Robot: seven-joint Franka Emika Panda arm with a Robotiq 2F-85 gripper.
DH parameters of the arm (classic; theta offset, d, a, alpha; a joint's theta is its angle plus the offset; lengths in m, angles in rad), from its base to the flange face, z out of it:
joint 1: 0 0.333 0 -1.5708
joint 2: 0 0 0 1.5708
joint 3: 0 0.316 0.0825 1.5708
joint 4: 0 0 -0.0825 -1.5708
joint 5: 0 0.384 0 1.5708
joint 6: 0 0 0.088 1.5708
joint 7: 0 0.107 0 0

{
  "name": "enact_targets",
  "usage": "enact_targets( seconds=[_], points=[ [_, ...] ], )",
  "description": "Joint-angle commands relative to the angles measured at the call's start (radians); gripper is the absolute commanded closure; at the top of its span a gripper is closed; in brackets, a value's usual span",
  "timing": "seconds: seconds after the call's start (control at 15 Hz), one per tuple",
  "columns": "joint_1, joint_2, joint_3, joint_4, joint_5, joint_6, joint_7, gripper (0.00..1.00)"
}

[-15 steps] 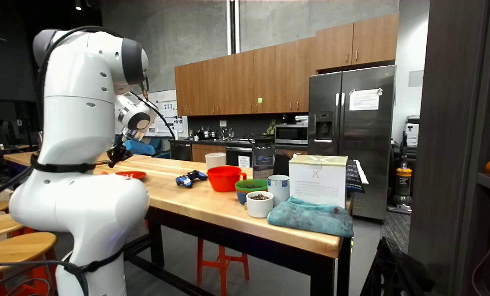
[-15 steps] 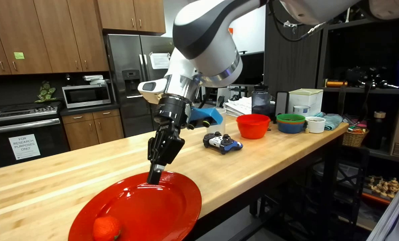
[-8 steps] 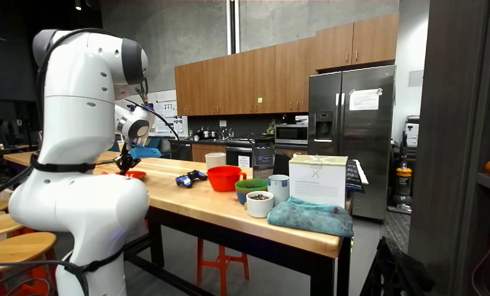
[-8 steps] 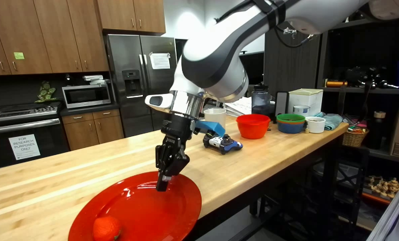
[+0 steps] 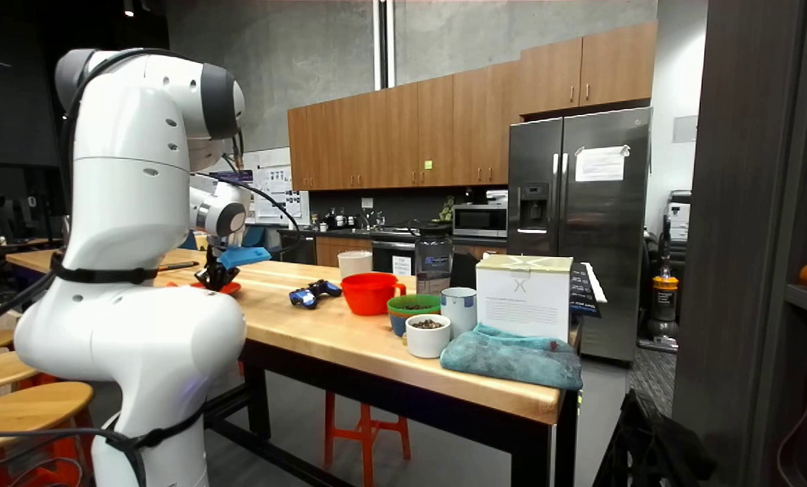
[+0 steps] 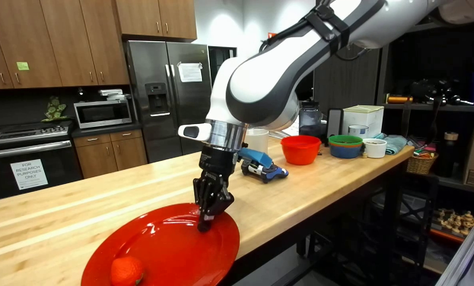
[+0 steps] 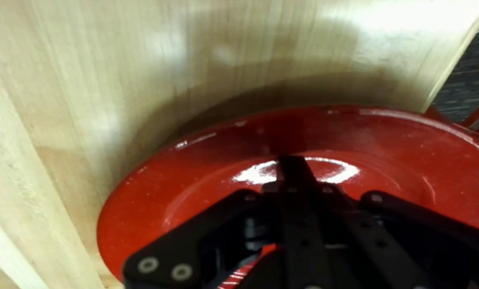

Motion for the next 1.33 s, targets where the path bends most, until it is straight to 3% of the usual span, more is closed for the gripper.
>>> enact_targets(
  seconds=[0.0,0.47,1.27],
  points=[
    [-0.012,-0.028,-0.008,-0.028,-0.096,0.005,0.056,1.0],
    [-0.034,-0.042,-0.031,-0.037,-0.247,-0.001,0.125,1.0],
    [-0.09,-0.093,-0.13,-0.092,-0.578,-0.038,0.393,1.0]
  ],
)
